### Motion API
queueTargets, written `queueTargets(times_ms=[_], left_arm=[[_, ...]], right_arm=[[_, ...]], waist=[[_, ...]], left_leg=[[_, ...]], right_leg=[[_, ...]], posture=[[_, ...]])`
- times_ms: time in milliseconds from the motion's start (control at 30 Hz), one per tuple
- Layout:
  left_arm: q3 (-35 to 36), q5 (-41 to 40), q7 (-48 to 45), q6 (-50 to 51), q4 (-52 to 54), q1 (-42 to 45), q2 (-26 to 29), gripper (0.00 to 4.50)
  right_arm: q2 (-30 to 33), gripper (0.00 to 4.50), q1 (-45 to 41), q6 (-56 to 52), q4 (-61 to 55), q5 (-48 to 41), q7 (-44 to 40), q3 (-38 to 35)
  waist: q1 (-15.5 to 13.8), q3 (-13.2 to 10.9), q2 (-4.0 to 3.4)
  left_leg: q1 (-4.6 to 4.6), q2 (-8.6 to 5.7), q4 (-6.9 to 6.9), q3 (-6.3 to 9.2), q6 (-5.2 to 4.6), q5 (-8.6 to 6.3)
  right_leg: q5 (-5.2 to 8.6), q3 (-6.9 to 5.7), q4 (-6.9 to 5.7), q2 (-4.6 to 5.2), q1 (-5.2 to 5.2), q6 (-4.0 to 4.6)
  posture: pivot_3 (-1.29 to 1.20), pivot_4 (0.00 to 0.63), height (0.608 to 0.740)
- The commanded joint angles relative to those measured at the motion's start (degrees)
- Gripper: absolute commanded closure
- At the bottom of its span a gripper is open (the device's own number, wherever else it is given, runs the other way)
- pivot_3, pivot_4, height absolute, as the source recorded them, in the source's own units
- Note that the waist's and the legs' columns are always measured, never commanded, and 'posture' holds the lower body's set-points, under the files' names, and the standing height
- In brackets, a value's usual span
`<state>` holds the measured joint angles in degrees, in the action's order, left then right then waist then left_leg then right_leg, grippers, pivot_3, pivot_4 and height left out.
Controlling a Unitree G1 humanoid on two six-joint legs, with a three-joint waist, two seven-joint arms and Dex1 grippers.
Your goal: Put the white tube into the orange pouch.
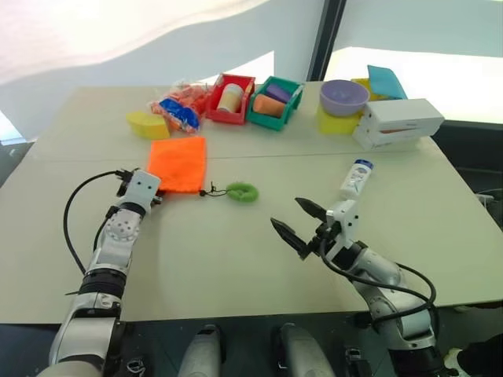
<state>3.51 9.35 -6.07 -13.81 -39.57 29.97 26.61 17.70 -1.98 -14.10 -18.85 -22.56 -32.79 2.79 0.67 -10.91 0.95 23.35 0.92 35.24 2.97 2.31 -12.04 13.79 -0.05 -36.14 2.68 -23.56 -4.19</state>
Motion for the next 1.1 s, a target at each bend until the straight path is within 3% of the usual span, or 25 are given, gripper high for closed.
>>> queueTargets(times_ms=[33,100,233,433,667,833,967,1100], left_arm=[[0.46,-0.74,-0.30,-2.18,0.85,0.30,0.74,3.45],[0.59,-0.95,-0.59,-2.53,1.38,-0.13,0.96,4.48],[1.00,-2.29,-2.63,-2.12,5.42,-2.45,1.63,4.48],[2.42,-7.27,-10.07,3.04,22.21,-11.86,3.13,4.48],[1.12,-15.31,-19.53,20.02,50.52,-26.59,4.59,4.48],[-3.39,-18.80,-20.44,32.80,66.81,-31.06,2.49,4.48],[-7.48,-18.05,-18.58,39.36,73.71,-31.50,0.44,4.48],[-6.39,-16.30,-15.84,41.32,73.19,-33.06,-0.79,4.48]], right_arm=[[-0.19,0.00,0.43,1.30,-1.91,-0.02,0.44,-0.90],[-0.15,0.00,0.45,1.34,-1.87,-0.06,0.54,-0.88],[-0.01,0.00,0.54,1.35,-1.96,-0.09,0.64,-0.92],[0.88,0.00,-0.75,1.80,-0.76,0.20,0.79,-2.50],[2.58,0.00,-5.13,2.82,5.65,1.37,3.84,-9.01],[3.95,0.00,-9.74,4.23,12.61,4.18,7.91,-13.06],[4.23,0.00,-12.31,4.61,16.23,7.62,12.48,-14.35],[4.45,0.00,-13.49,1.29,18.04,11.45,17.60,-14.02]], waist=[[-0.04,0.00,0.00],[-0.14,0.00,0.00],[-0.08,0.01,0.02],[0.20,0.01,0.02],[0.06,0.00,-0.01],[-0.19,-0.01,-0.02],[0.00,-0.01,-0.02],[0.25,0.01,-0.06]], left_leg=[[-0.01,0.00,0.00,0.00,0.00,0.00],[-0.03,0.00,0.00,-0.01,0.00,0.00],[-0.03,-0.02,0.02,-0.01,0.01,0.00],[-0.03,0.03,-0.02,-0.02,0.01,0.00],[-0.04,0.03,-0.01,-0.07,0.01,0.00],[-0.03,0.01,0.04,-0.14,0.01,0.00],[-0.04,0.01,0.05,-0.17,0.00,0.01],[-0.07,0.04,0.04,-0.17,-0.01,0.02]], right_leg=[[0.00,0.00,0.00,0.00,0.01,0.00],[0.00,0.00,0.00,0.01,0.04,0.00],[0.00,0.01,0.01,0.03,0.06,0.00],[0.00,0.02,0.00,0.03,0.02,0.02],[0.13,0.09,0.01,0.12,0.03,0.26],[0.14,0.15,0.03,0.16,0.06,0.28],[0.14,0.17,0.02,0.08,0.08,0.27],[0.14,0.22,-0.02,-0.02,0.06,0.26]], posture=[[0.00,0.150,0.740],[0.00,0.150,0.740],[0.00,0.150,0.740],[0.00,0.150,0.740],[0.00,0.150,0.740],[0.00,0.150,0.740],[0.00,0.150,0.740],[0.00,0.150,0.740]])
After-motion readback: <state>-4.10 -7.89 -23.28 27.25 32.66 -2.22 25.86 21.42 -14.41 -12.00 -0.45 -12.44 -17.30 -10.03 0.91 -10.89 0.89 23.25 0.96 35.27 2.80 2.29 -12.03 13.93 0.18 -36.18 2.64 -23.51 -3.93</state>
